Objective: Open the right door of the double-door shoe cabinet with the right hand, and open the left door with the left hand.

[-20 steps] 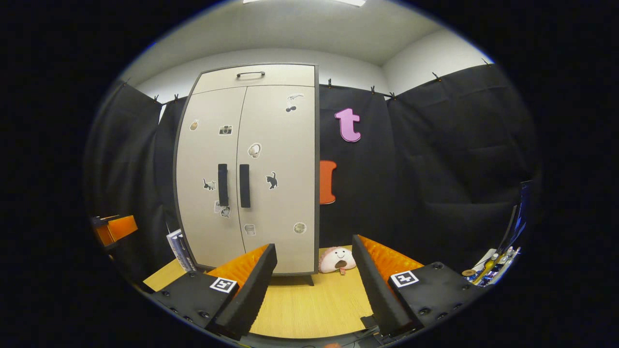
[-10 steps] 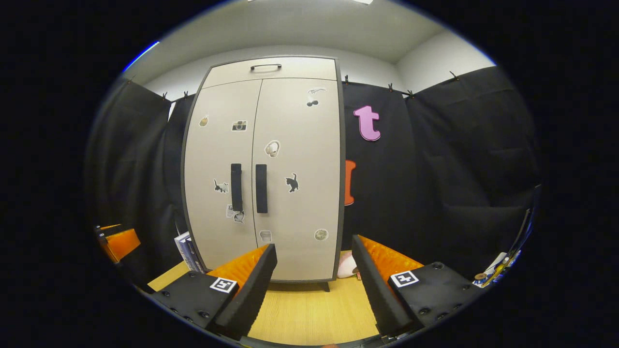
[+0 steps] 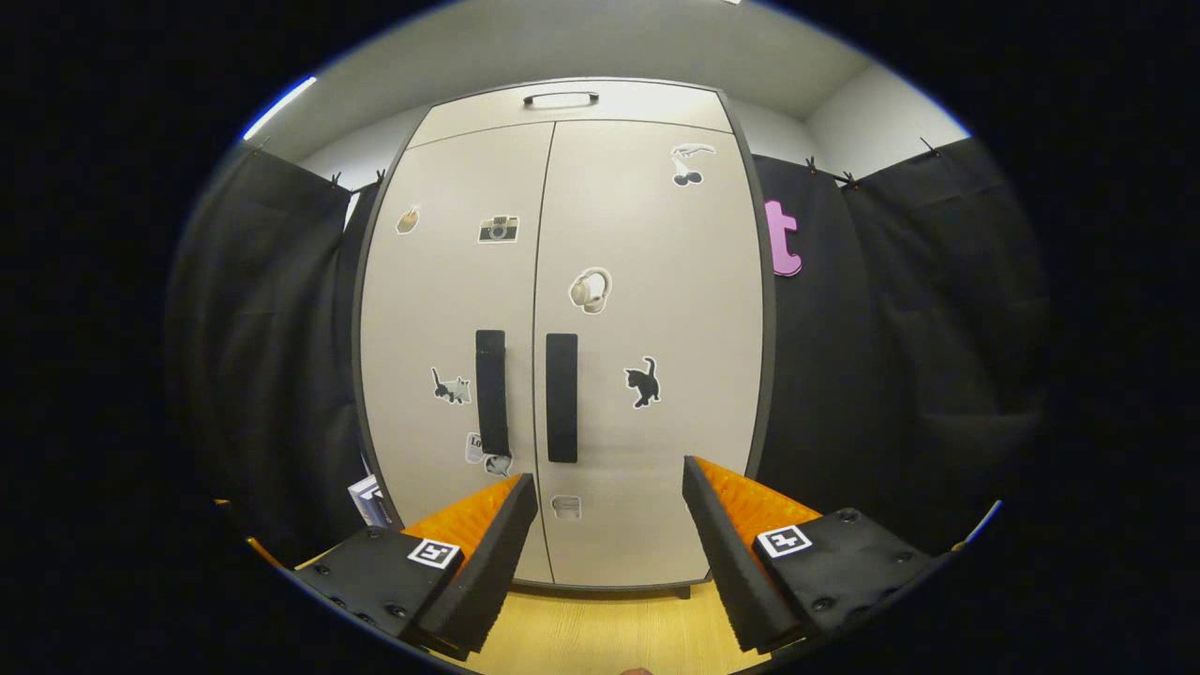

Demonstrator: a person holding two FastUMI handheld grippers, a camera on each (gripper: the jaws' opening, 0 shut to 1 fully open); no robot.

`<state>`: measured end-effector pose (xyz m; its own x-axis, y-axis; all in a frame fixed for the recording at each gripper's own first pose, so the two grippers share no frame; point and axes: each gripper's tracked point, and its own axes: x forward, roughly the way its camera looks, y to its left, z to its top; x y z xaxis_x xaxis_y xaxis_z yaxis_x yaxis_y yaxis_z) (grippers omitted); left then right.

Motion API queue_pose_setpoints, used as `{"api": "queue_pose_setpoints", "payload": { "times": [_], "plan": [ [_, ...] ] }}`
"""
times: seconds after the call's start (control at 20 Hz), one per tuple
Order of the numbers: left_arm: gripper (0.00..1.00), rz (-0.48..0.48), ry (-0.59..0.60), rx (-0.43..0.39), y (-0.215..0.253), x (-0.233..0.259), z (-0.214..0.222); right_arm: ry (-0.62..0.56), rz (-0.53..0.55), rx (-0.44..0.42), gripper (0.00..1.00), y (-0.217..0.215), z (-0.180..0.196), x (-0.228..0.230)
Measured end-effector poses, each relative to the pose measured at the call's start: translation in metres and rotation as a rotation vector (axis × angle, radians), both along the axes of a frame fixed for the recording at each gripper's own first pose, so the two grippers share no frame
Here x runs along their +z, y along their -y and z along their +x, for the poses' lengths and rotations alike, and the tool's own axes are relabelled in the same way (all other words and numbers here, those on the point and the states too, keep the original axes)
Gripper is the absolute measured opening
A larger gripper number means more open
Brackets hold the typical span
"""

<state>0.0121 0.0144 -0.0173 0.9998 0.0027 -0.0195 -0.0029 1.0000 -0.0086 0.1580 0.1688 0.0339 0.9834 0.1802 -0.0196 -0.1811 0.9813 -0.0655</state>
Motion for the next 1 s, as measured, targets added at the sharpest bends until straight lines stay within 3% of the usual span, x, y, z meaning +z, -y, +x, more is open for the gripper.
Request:
{"api": "queue_pose_setpoints", "payload": {
  "times": [0.05,0.1,0.15,0.3,0.35,0.45,0.65,0.7,1.0],
  "plan": [
    [0.97,0.003,0.001,0.008,-0.003,0.001,0.001,0.002,-0.008,0.002,0.99,-0.008,0.01,0.001],
    [0.97,0.004,0.001,0.015,-0.006,0.0,0.003,0.002,-0.011,0.005,0.93,-0.016,0.02,0.002],
    [0.97,0.005,0.0,0.02,-0.009,-0.001,0.005,-0.003,-0.01,0.01,0.99,-0.024,0.028,0.001],
    [0.97,0.014,-0.005,0.052,-0.022,-0.004,0.009,0.022,-0.018,0.019,0.98,-0.041,0.055,0.006],
    [0.97,0.017,-0.009,0.061,-0.026,-0.006,0.009,0.025,-0.028,0.013,0.93,-0.043,0.065,0.006],
    [0.97,0.018,-0.019,0.076,-0.034,-0.01,0.011,0.016,-0.03,0.006,0.98,-0.05,0.081,0.004],
    [0.97,0.023,-0.026,0.113,-0.051,-0.013,0.012,-0.022,0.015,-0.001,0.86,-0.061,0.11,0.0],
    [0.97,0.027,-0.027,0.122,-0.055,-0.013,0.012,-0.024,0.017,0.001,0.74,-0.063,0.115,0.0],
    [0.97,0.033,-0.038,0.157,-0.071,-0.018,0.01,-0.112,0.049,-0.013,0.72,-0.067,0.136,-0.019]
  ]
}}
